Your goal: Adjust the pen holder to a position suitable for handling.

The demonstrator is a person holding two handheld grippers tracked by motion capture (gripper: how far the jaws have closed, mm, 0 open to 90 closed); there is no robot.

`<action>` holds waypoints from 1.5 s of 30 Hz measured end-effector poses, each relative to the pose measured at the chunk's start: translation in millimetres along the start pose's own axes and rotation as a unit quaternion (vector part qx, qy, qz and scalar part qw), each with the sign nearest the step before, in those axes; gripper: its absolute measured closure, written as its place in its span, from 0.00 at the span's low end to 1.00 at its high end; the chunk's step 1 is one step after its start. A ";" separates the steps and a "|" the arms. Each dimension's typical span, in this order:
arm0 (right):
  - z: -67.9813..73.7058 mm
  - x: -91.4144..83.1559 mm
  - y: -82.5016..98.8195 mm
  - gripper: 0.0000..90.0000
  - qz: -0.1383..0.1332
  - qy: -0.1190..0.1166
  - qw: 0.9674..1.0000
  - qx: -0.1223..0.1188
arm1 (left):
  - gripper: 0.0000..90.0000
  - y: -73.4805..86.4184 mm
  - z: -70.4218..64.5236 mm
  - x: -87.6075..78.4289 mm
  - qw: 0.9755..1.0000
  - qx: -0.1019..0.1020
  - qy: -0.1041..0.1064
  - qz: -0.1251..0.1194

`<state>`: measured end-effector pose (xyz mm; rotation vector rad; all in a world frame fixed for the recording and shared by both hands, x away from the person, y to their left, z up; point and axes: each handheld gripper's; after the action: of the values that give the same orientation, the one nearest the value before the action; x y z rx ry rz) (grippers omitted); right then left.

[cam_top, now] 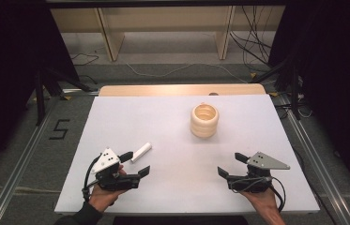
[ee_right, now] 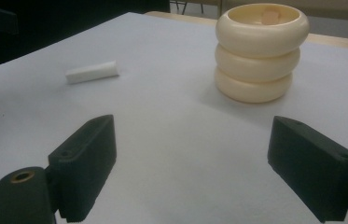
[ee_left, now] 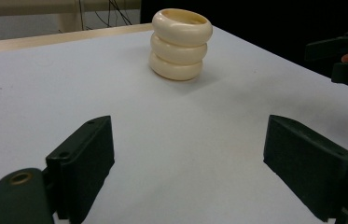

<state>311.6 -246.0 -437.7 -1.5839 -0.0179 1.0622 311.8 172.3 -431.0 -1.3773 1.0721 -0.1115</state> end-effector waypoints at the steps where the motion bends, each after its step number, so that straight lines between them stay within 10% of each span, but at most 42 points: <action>1: -0.2 -0.3 -0.1 0.18 0.000 0.000 1.000 0.000 | 0.17 0.1 -0.1 0.0 1.000 0.000 0.000 0.000; 45: -40.9 31.9 -34.8 0.29 0.000 0.054 0.998 0.015 | 0.17 -0.2 -0.2 0.4 1.000 0.003 -0.008 -0.010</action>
<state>373.8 -249.2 -432.9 -1.6125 0.0694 0.9711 312.0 171.8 -431.0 -1.3808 1.0443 -0.1181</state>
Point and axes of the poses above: each handheld gripper's, and its own axes: x roughly forward along the jaws, y roughly out of its underside, z roughly to its left, and after that the axes turned 12 degrees about z, right-handed
